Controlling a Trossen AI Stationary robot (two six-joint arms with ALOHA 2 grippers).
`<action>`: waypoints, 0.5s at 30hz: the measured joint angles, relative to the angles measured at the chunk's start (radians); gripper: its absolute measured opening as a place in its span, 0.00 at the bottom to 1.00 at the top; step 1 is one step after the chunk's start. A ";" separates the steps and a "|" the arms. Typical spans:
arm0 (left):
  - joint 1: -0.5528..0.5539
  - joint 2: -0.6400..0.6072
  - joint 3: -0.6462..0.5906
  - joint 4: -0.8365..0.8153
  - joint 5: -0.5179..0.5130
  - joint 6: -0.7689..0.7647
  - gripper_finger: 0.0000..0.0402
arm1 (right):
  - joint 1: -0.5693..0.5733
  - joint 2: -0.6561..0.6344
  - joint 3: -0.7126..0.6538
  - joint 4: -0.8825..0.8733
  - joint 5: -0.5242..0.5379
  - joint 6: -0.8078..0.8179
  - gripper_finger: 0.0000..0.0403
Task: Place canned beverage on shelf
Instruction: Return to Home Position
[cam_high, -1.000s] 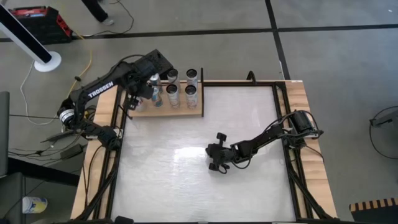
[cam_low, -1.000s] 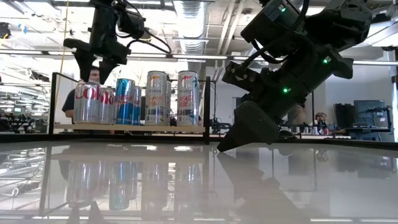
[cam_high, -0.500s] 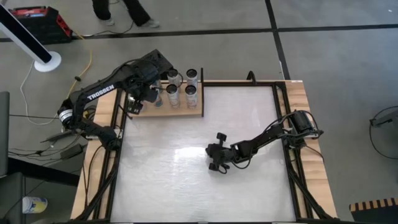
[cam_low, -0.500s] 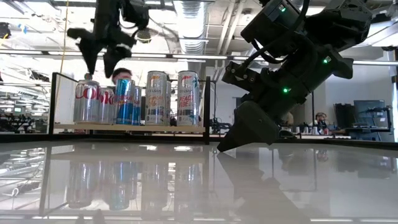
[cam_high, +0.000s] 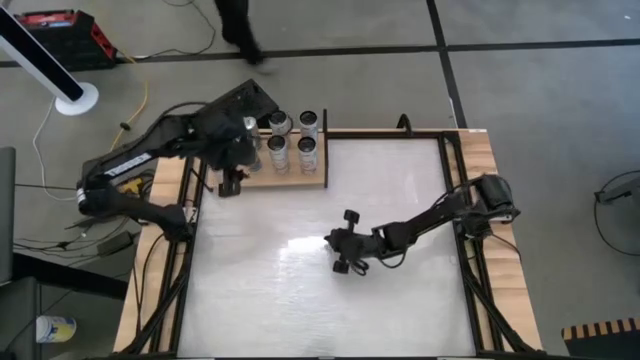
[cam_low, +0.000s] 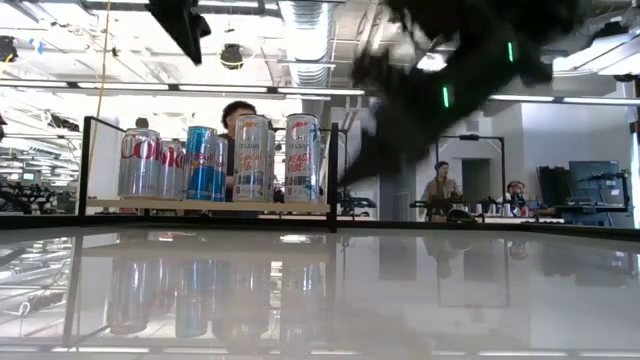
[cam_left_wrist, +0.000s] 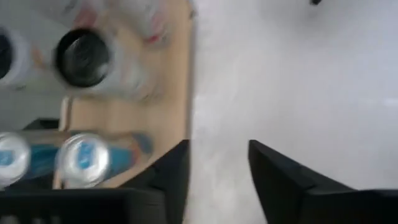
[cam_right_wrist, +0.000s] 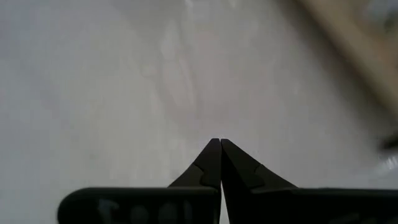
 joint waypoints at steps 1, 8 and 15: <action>-0.026 -0.017 -0.006 0.009 0.011 -0.018 0.34 | 0.000 -0.032 0.018 -0.022 -0.011 -0.027 0.07; -0.240 -0.228 -0.171 0.352 0.054 -0.158 0.04 | 0.027 -0.328 0.088 -0.295 -0.113 -0.142 0.07; -0.457 -0.507 -0.632 1.019 -0.026 -0.267 0.00 | 0.071 -0.714 -0.061 -0.396 -0.114 -0.170 0.07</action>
